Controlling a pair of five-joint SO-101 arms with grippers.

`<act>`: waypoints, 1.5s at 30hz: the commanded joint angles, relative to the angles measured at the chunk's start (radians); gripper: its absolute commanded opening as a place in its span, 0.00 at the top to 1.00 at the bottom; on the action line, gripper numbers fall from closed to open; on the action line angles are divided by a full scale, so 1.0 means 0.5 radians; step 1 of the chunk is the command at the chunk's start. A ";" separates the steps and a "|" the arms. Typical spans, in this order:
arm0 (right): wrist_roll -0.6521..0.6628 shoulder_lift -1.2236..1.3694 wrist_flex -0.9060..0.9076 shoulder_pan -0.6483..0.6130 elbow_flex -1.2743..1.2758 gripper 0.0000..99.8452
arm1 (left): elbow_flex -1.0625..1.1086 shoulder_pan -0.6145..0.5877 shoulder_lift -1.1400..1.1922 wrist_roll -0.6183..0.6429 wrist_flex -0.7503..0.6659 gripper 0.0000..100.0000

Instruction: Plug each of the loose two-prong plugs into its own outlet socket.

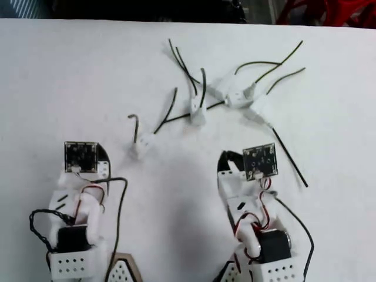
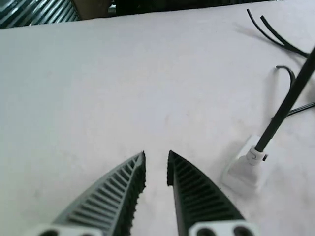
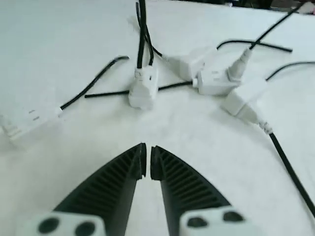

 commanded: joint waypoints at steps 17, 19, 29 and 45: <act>0.000 -0.005 0.520 0.149 0.331 0.98 | -0.003 0.195 -0.023 0.003 0.859 0.90; 0.000 -0.005 0.631 0.149 0.331 0.98 | -0.003 0.195 -0.023 0.003 0.924 0.90; -0.003 -0.008 0.695 0.143 0.331 0.98 | -0.003 0.195 -0.026 0.009 1.049 0.90; -0.003 -0.008 0.695 0.143 0.331 0.98 | -0.003 0.195 -0.026 0.009 1.049 0.90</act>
